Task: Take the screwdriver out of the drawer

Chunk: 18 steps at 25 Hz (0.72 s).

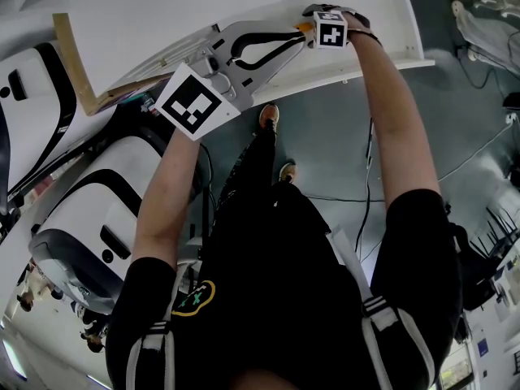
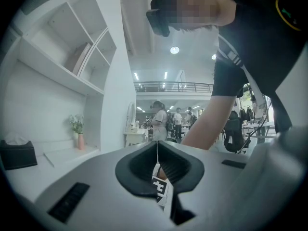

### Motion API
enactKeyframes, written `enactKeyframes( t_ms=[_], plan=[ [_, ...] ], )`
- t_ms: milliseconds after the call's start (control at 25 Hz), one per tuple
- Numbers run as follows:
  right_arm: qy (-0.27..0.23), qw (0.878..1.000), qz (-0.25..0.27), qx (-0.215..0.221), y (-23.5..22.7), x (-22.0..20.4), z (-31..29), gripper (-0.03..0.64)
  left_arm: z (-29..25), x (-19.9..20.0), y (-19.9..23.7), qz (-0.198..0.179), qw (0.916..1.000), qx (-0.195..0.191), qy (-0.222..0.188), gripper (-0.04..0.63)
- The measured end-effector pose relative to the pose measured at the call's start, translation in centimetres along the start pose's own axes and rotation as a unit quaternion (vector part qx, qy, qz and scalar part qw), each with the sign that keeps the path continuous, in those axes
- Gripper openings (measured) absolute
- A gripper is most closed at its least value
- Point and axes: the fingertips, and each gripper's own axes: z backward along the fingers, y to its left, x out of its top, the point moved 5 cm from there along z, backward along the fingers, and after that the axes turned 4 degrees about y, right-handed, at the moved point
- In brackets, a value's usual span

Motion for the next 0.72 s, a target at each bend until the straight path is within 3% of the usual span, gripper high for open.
enactKeyframes(
  t_ms=[80,400,520,720],
  plan=[
    [0.003,1.000,0.003,0.003,0.22,0.05,0.02,0.348,0.06,0.05,-0.07,0.000,1.0000,0.001,0.000,0.021],
    [-0.005,1.000,0.002,-0.011,0.65,0.06,0.22,0.251,-0.29,0.29,-0.50,0.000,1.0000,-0.001,-0.002,0.021],
    [-0.012,0.999,0.003,-0.044,0.28,0.25,0.48,0.131,-0.43,0.33,-0.75,-0.002,1.0000,-0.002,0.000,0.021],
    [-0.002,0.998,0.012,-0.061,0.48,0.32,0.26,0.129,-0.30,0.62,-0.87,0.002,1.0000,0.000,-0.006,0.021]
  ],
)
